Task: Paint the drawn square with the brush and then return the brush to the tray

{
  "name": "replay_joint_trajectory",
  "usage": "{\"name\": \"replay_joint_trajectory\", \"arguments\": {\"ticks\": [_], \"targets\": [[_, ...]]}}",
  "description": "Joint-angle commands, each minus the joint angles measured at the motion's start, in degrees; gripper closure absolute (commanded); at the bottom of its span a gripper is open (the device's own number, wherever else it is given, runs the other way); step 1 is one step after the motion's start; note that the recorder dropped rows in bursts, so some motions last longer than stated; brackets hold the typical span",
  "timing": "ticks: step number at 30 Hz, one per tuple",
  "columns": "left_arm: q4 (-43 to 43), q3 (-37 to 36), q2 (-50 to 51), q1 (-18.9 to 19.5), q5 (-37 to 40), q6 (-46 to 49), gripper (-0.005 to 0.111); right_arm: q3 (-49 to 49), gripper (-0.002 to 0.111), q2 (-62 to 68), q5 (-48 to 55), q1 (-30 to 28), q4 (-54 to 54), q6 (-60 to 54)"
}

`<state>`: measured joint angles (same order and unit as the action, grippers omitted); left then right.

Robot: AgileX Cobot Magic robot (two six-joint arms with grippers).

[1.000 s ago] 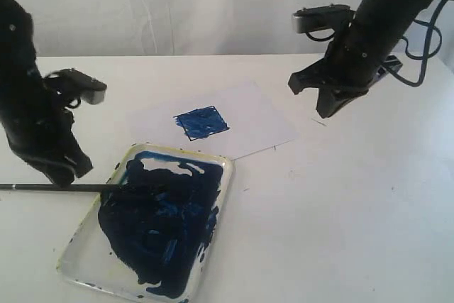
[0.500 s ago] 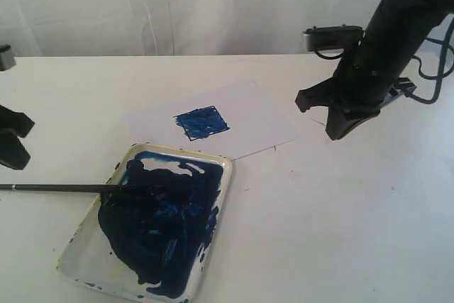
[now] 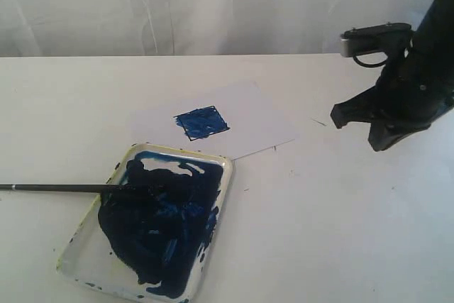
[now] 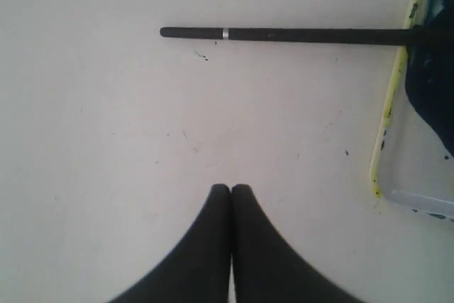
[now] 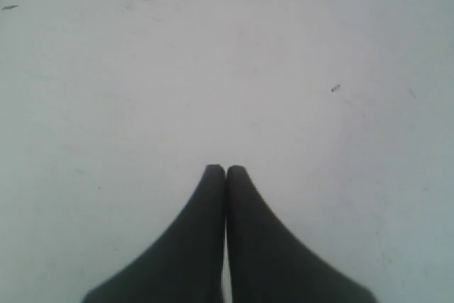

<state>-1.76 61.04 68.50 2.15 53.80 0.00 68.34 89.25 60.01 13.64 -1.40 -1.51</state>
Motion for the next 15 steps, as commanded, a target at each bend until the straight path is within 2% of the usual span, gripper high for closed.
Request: {"name": "replay_joint_trajectory", "arguments": {"ticks": [1,7,15], "targets": [[0.55,-0.42,-5.4,0.18,3.06,-0.66,0.107,-3.32,0.108,-4.24,-0.76,-0.44,0.08,0.32],[-0.43,-0.42,-12.55,0.18,4.6,0.0,0.107,-7.31,0.108,-12.72,-1.57,-0.44,-0.03,0.32],[-0.32,-0.42,-26.93,0.18,6.13,0.0,0.107,-14.22,0.108,-29.51,-6.3,-0.44,-0.13,0.32]]}}
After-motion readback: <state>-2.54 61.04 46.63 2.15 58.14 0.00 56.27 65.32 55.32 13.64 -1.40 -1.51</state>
